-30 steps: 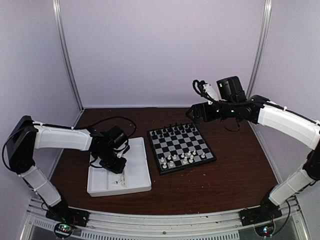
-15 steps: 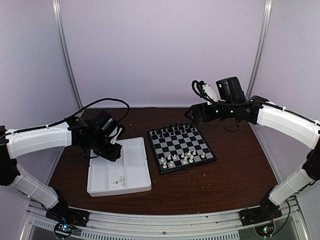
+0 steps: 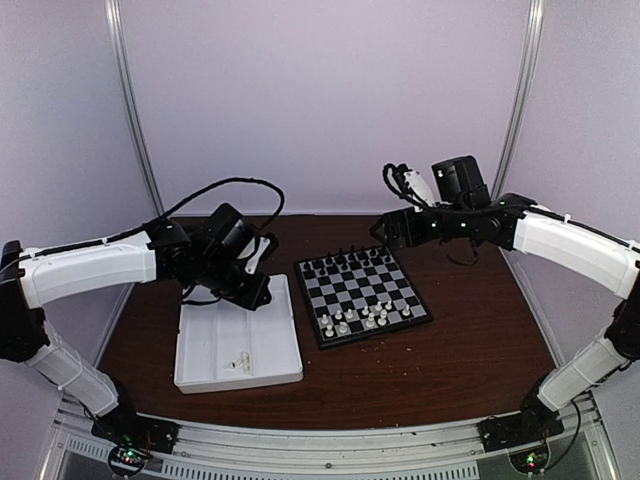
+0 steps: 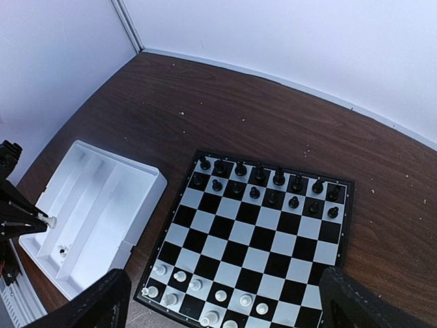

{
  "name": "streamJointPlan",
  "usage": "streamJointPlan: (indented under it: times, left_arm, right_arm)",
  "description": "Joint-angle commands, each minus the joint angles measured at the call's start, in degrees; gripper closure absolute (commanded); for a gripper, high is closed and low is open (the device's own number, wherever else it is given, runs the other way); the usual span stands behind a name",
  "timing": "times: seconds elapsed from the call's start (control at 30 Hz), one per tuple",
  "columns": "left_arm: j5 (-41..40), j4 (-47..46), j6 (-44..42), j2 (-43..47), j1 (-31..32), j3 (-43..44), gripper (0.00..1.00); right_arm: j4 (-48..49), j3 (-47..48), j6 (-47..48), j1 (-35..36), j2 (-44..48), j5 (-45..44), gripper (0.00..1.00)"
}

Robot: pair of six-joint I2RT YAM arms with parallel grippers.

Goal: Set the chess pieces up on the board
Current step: Adjust the chess piece in the storage box.

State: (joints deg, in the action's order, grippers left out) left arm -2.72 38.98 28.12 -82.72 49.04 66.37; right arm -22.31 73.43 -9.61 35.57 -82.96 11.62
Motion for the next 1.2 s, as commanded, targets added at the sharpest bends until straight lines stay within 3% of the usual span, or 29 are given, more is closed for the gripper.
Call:
streamJointPlan:
  times: [0.0,0.3,0.7,1.17]
  left_arm:
    - [0.8,-2.6,-1.4,-3.3,1.7,3.3,0.91]
    - [0.3,-4.5,-5.2,-10.1,4.9,5.2,0.91]
    - [-4.5,-6.4,-4.3,-18.5,5.1,5.7,0.91]
    - [-8.0,-1.9,-3.2,-17.2,5.0,4.3,0.91]
  right_arm:
    - [1.9,-1.4,-1.3,-1.0,0.3,0.4,0.00]
    - [4.8,-4.7,-5.1,-3.0,0.8,5.9,0.00]
    - [3.5,-3.2,-2.9,-3.0,1.8,7.1,0.00]
    - [3.6,-2.3,-3.6,-2.9,-1.3,10.3,0.00]
